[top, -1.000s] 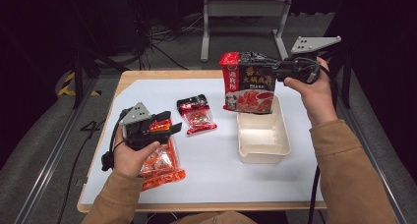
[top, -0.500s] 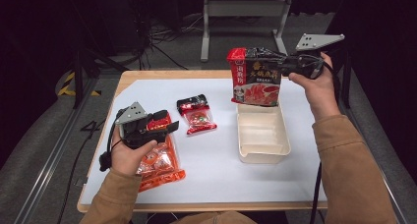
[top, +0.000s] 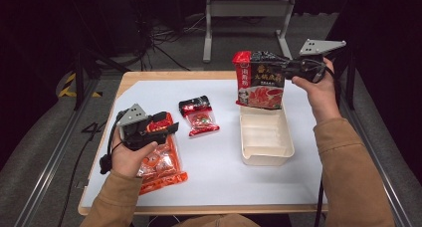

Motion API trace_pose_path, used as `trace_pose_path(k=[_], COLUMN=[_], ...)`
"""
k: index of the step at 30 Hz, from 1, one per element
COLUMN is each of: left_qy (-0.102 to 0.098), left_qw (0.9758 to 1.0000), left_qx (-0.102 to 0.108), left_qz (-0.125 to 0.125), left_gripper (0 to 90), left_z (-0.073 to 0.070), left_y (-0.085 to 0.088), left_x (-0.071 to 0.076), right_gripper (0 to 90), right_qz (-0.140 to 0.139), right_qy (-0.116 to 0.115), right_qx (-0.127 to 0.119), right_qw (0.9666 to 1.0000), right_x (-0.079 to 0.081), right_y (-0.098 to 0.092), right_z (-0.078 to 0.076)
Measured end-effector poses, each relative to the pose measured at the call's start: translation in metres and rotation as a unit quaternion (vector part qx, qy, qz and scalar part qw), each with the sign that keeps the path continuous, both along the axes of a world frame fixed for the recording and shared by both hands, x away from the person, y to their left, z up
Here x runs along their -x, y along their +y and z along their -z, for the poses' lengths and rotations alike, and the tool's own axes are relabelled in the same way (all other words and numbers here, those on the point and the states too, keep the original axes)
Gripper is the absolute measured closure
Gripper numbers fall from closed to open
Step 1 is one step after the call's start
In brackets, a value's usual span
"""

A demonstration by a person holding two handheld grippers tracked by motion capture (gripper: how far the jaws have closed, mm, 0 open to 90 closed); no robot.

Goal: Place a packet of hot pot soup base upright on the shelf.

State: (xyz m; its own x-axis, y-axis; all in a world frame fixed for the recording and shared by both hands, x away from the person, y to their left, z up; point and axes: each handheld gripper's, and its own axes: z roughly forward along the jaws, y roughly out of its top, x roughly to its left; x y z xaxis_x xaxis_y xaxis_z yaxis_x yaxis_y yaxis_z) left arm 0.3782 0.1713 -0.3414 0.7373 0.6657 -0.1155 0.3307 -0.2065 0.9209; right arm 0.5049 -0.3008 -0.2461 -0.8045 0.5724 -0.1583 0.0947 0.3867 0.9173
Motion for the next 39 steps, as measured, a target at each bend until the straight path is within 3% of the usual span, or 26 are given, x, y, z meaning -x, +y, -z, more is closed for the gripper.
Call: trace_pose_path(k=[5,13,28,33,39], left_qy=[0.017,0.023,0.021,0.025,0.027], left_qw=[0.9998,0.9997,0.9998,0.9997,0.9996], left_qx=[0.011,0.01,0.003,0.003,0.002], left_qz=[0.0,0.0,-0.002,-0.006,-0.007], left_gripper=[41.2,39.6,38.3,37.0,36.4], left_z=[0.0,0.003,0.003,0.004,0.004], left_y=[0.002,0.002,0.004,0.006,0.006], left_x=[0.0,-0.002,-0.003,-0.003,-0.003], right_gripper=[77.8,77.6,76.8,75.9,75.0], right_qz=[0.003,0.009,0.015,0.015,0.018], right_qy=[0.004,0.015,0.026,0.04,0.042], right_qx=[-0.004,-0.001,0.003,0.008,-0.005], right_qw=[1.0,0.9998,0.9995,0.9991,0.9989], right_x=[-0.003,-0.008,-0.01,-0.011,-0.01], right_y=[-0.003,-0.006,-0.01,-0.013,-0.017], right_z=[0.009,0.023,0.042,0.053,0.061])
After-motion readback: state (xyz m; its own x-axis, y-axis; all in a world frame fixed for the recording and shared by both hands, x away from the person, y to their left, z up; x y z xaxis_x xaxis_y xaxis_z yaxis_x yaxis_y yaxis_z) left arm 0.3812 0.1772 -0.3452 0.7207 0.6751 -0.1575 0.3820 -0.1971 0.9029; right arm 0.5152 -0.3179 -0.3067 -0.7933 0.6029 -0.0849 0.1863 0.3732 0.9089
